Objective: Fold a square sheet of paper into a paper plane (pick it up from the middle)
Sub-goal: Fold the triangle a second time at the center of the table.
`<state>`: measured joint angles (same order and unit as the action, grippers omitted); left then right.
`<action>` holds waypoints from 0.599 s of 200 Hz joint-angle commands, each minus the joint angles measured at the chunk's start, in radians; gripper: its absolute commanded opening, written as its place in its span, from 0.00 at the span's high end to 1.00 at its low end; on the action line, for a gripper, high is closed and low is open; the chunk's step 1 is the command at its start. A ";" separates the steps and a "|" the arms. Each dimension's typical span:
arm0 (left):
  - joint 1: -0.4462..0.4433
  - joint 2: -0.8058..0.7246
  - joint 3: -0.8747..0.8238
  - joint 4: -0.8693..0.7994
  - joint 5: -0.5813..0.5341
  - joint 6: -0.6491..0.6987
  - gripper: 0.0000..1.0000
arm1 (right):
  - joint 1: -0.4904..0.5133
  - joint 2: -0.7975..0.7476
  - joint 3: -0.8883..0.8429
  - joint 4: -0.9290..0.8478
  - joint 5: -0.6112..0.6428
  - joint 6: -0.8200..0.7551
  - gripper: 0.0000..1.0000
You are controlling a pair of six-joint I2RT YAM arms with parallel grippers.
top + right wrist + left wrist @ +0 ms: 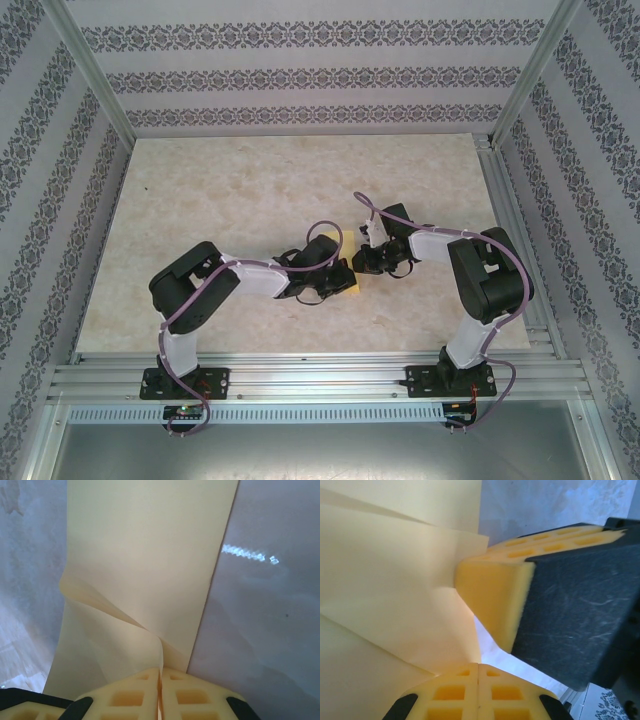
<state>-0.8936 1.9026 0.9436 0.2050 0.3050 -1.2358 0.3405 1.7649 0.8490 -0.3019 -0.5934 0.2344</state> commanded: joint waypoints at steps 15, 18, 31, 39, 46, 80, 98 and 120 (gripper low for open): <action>-0.018 0.045 0.025 -0.023 0.005 0.025 0.97 | 0.015 0.039 -0.001 -0.005 0.047 -0.018 0.90; -0.018 0.048 0.024 -0.026 0.004 0.025 0.97 | 0.015 0.039 0.001 -0.005 0.047 -0.018 0.90; -0.018 0.059 0.016 -0.026 0.005 0.020 0.97 | 0.014 0.041 -0.001 -0.006 0.047 -0.018 0.90; -0.019 0.061 0.013 -0.033 0.007 0.016 0.97 | 0.014 0.041 0.001 -0.008 0.047 -0.018 0.90; -0.020 0.060 0.009 -0.038 0.005 0.014 0.97 | 0.014 0.041 0.001 -0.008 0.047 -0.018 0.90; -0.024 0.033 0.028 -0.068 0.006 0.035 0.97 | 0.016 0.039 0.001 -0.009 0.046 -0.020 0.90; -0.024 0.011 0.045 -0.088 -0.003 0.052 0.96 | 0.018 0.040 0.000 -0.009 0.046 -0.020 0.90; -0.024 -0.014 0.065 -0.093 -0.007 0.066 0.95 | 0.017 0.042 0.002 -0.010 0.047 -0.020 0.90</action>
<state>-0.8989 1.9343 0.9726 0.1547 0.3054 -1.2144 0.3405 1.7657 0.8490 -0.3019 -0.5957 0.2344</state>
